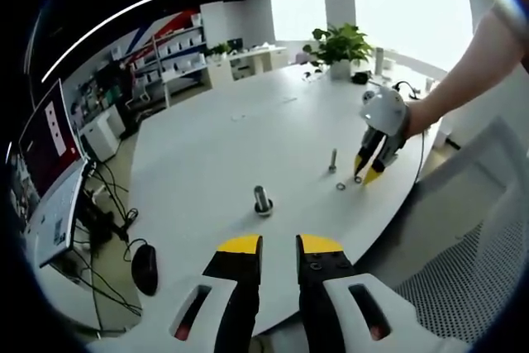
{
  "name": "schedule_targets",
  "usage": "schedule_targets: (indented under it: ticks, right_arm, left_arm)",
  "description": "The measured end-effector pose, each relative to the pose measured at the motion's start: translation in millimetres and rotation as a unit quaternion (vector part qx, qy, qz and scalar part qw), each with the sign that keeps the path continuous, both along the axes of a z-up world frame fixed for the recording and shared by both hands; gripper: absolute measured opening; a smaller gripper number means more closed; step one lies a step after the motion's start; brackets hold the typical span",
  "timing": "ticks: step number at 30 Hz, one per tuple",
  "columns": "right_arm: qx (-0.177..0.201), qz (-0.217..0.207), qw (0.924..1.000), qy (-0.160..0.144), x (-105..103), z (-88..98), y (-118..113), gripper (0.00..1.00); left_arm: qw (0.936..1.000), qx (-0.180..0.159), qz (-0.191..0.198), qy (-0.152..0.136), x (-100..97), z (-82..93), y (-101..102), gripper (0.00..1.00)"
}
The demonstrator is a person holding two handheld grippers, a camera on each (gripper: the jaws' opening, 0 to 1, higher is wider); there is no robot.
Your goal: Place the washer onto the threaded stud by aligning its center hole with the stud, sliding it down to the base, and recovering from edge contact or off-axis alignment until the washer reaches the visible bottom stop.
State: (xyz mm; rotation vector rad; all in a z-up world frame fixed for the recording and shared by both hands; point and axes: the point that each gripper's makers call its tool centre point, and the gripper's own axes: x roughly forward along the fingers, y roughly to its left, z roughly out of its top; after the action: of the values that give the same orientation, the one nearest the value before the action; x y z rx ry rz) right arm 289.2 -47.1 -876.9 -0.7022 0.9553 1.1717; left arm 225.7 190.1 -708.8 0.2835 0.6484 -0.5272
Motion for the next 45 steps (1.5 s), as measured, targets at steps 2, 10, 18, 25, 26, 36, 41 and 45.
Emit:
schedule_targets:
  ticks: [2, 10, 18, 25, 26, 36, 41, 45]
  right_arm:
    - [-0.005, 0.009, 0.9999, -0.003, -0.6, 0.5, 1.7, 0.19]
    - [-0.059, 0.026, 0.9979, 0.004, 1.0, -1.5, 6.1, 0.18]
    - [-0.118, 0.073, 0.9903, -0.003, -1.9, -2.9, 10.6, 0.15]
    - [-0.164, 0.075, 0.9836, 0.002, -2.3, -3.5, 11.7, 0.15]
    - [-0.167, 0.071, 0.9833, 0.002, -1.7, -3.9, 11.4, 0.15]
    - [-0.119, 0.028, 0.9925, -0.005, -1.2, -2.3, 8.1, 0.14]
    - [-0.094, 0.014, 0.9954, -0.01, -1.5, -1.7, 8.3, 0.14]
    - [-0.073, 0.011, 0.9971, -0.015, -2.0, -1.3, 8.6, 0.14]
  left_arm:
    - [1.0, -0.001, 0.0, -0.002, 0.5, 0.5, 0.4, 0.14]
    - [1.0, 0.003, -0.004, 0.001, 0.0, -0.7, -1.1, 0.14]
    - [1.0, 0.003, 0.0, -0.001, 1.3, 0.1, 1.2, 0.14]
    - [1.0, 0.006, 0.003, -0.002, 1.7, 0.3, 2.1, 0.14]
    - [1.0, 0.008, 0.002, -0.002, 1.7, -0.2, 2.2, 0.14]
    - [1.0, 0.004, 0.003, -0.004, 2.9, 1.1, 2.3, 0.14]
    - [1.0, 0.009, 0.001, -0.004, 2.1, 0.2, 1.9, 0.14]
    - [0.9999, 0.01, -0.001, -0.004, 2.2, 0.5, 1.2, 0.14]
